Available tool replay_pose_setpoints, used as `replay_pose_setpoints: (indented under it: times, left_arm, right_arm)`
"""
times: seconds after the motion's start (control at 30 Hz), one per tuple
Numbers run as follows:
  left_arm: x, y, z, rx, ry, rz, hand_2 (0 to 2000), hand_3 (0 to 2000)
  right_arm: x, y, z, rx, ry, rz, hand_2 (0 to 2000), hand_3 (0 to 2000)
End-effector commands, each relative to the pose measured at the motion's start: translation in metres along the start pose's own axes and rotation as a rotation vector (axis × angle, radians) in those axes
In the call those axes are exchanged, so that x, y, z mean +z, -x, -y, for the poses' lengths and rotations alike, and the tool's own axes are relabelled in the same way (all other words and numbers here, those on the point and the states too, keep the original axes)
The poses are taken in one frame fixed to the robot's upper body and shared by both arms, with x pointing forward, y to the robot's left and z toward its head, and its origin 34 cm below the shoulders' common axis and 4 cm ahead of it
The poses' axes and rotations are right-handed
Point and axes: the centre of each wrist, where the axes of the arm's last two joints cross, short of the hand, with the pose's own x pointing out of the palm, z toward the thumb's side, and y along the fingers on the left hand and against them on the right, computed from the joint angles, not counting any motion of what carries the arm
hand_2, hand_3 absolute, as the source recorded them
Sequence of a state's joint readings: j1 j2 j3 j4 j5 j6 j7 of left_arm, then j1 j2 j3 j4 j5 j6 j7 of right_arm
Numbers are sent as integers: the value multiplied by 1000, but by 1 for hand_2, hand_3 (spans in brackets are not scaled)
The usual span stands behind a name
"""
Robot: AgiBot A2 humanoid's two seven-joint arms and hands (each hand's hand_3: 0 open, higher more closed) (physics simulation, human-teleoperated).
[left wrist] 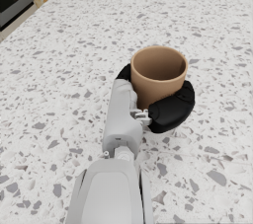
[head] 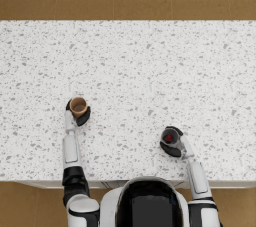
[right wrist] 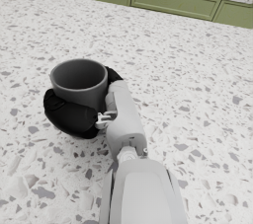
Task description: Pick up two cups and pour the berry on the right into the cup on the left
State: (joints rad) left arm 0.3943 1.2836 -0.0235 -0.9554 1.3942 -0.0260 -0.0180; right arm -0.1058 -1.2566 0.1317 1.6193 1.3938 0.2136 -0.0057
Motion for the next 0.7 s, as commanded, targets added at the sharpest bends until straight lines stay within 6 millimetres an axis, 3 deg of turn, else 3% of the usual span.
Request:
replay_pose_setpoints:
  times: [0.03,0.2,0.33,0.7]
  left_arm:
    - [-16,-7,16,-53,27,-52,2000,1280]
    - [32,-25,40,-133,-184,-77,2000,1280]
    - [57,-48,59,-225,-298,-85,2000,1280]
    - [79,-103,96,-450,-420,-80,2000,1280]
  right_arm:
    - [6,4,1,-9,25,-3,2000,1280]
    - [29,1,6,-4,120,-10,2000,1280]
    - [50,-1,22,-47,210,-2,2000,1280]
    - [113,-6,69,-79,430,30,2000,1280]
